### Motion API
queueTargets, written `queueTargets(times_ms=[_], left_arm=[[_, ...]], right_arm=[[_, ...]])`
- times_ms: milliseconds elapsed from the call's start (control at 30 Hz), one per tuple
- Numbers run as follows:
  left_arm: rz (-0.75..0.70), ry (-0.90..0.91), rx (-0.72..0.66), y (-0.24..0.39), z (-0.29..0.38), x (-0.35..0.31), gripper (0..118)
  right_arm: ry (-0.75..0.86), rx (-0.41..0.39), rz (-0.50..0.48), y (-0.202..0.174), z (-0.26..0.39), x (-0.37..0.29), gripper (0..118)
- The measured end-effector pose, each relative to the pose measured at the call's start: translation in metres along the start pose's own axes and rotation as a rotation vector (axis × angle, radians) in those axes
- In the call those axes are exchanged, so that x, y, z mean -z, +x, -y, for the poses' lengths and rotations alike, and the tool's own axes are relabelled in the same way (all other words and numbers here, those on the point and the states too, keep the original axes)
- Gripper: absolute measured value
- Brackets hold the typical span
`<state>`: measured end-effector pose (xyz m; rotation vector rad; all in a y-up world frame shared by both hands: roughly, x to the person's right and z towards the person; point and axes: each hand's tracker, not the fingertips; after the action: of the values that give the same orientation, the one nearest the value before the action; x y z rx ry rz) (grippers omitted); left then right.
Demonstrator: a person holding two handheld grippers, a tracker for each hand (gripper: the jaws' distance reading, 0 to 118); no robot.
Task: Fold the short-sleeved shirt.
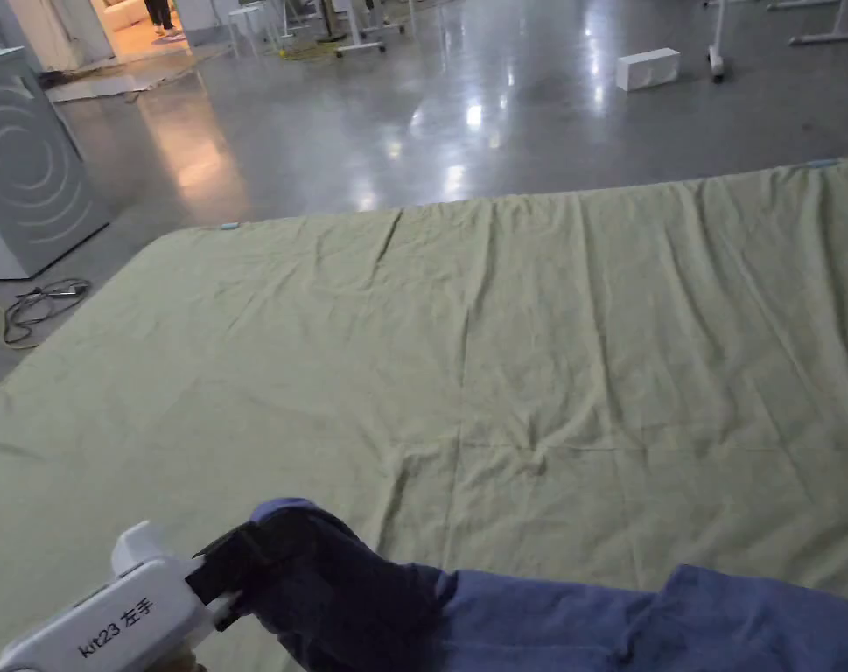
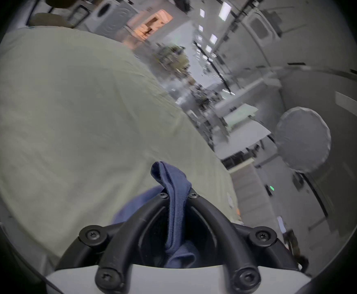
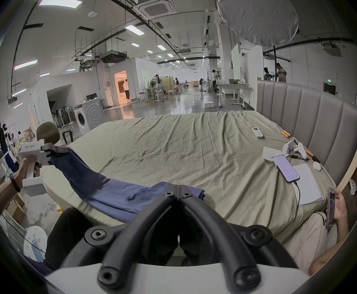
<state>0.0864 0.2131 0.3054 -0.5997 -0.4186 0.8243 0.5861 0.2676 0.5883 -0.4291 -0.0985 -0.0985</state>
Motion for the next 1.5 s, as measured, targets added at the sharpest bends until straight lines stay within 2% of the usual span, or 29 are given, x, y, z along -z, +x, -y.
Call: queueTargets(times_ms=[67,133,200,267,333,433,467,533,567,600,667,767,800,833,867,900,1000,1033,1100,1233,1333,1400,1433,1467,1500], left_arm=[[0.062,-0.067,0.017,0.022,0.025,0.023,9],[0.055,-0.151,0.047,0.045,0.069,0.060,9],[-0.041,-0.187,0.149,0.056,0.101,0.091,9],[-0.091,-0.271,0.169,0.058,0.126,0.114,9],[-0.078,-0.313,0.131,0.058,0.146,0.130,9],[-0.133,-0.283,0.167,0.053,0.164,0.136,11],[-0.154,-0.279,0.165,0.051,0.165,0.139,19],[-0.177,-0.296,0.156,0.049,0.160,0.136,64],[-0.146,-0.291,0.155,0.049,0.155,0.125,76],[-0.065,-0.244,0.185,0.054,0.147,0.111,79],[-0.015,-0.144,0.254,0.062,0.129,0.081,79],[-0.075,-0.033,0.231,0.058,0.105,0.056,75],[-0.108,0.006,0.200,0.054,0.099,0.059,47],[-0.132,-0.113,0.107,0.046,0.099,0.071,6],[-0.124,-0.186,0.092,0.042,0.104,0.081,1],[-0.150,-0.229,0.078,0.040,0.118,0.092,1],[-0.071,-0.364,0.081,0.031,0.156,0.128,1],[-0.111,-0.409,0.055,0.032,0.169,0.136,1],[-0.069,-0.510,0.055,0.033,0.194,0.151,1],[-0.114,-0.455,0.182,0.035,0.210,0.160,0],[-0.141,-0.513,0.122,0.042,0.190,0.155,0],[-0.114,-0.431,0.090,0.041,0.163,0.134,3],[-0.063,-0.376,0.087,0.038,0.148,0.123,9],[-0.032,-0.332,0.074,0.036,0.129,0.111,20],[-0.015,-0.299,0.060,0.031,0.114,0.102,44]], right_arm=[[0.004,0.004,0.001,0.001,0.000,-0.005,0],[0.011,-0.001,0.016,0.002,0.001,-0.013,0],[0.014,-0.005,0.033,0.006,0.004,-0.020,0],[-0.005,-0.013,0.071,0.013,0.009,-0.026,0],[-0.014,-0.017,0.094,0.020,0.014,-0.032,0],[-0.020,0.014,0.121,0.033,0.022,-0.036,0],[-0.022,0.027,0.125,0.036,0.024,-0.036,0],[-0.032,0.033,0.135,0.042,0.028,-0.032,0],[-0.037,0.028,0.146,0.045,0.029,-0.030,0],[-0.041,0.022,0.152,0.047,0.029,-0.029,0],[-0.042,0.026,0.152,0.051,0.030,-0.027,0],[-0.038,0.054,0.133,0.054,0.032,-0.025,0],[-0.036,0.064,0.128,0.053,0.033,-0.024,0],[-0.036,0.077,0.118,0.053,0.034,-0.023,0],[-0.039,0.090,0.108,0.053,0.036,-0.021,0],[-0.043,0.098,0.106,0.052,0.038,-0.020,0],[-0.051,0.085,0.122,0.045,0.040,-0.025,0],[-0.052,0.084,0.123,0.044,0.041,-0.027,0],[-0.056,0.086,0.116,0.045,0.043,-0.032,0],[-0.086,0.102,0.140,0.049,0.048,-0.033,0],[-0.095,0.122,0.138,0.051,0.049,-0.031,0],[-0.084,0.111,0.141,0.048,0.046,-0.033,0],[-0.076,0.114,0.134,0.048,0.045,-0.033,0],[-0.073,0.127,0.116,0.048,0.045,-0.031,0],[-0.074,0.137,0.103,0.048,0.044,-0.029,0]])
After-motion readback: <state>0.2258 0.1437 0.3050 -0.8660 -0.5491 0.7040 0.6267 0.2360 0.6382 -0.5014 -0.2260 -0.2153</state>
